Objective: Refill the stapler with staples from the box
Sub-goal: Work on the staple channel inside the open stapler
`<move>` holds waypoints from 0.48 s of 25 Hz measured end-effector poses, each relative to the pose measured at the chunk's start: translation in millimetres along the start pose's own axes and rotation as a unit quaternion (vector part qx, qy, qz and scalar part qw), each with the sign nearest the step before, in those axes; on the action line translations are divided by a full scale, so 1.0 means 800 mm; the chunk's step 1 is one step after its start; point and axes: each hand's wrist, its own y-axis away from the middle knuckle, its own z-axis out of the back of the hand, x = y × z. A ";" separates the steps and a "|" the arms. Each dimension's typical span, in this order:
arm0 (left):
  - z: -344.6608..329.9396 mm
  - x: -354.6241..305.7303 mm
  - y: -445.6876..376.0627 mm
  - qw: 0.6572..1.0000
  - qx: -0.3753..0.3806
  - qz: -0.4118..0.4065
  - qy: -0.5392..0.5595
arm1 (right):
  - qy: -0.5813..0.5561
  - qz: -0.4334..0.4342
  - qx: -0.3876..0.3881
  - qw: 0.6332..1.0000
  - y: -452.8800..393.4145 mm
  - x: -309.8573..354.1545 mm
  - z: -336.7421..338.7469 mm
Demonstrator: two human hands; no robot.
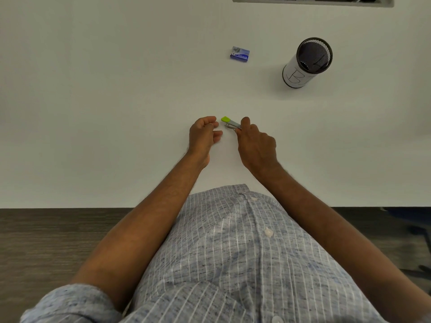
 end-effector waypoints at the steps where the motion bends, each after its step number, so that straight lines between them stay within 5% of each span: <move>1: 0.000 0.001 0.001 1.000 0.002 0.000 -0.005 | 0.022 0.011 0.007 1.000 0.000 0.001 0.001; 4: -0.001 0.001 0.004 1.000 0.008 0.000 0.003 | 0.028 0.024 0.032 0.999 0.000 0.003 0.005; 8: 0.001 -0.001 0.004 1.000 -0.006 0.011 0.018 | -0.208 -0.034 -0.001 0.977 0.000 0.001 0.007; 12: -0.003 -0.004 0.010 0.999 0.031 0.007 0.022 | -0.318 -0.035 0.044 0.947 0.004 -0.003 0.008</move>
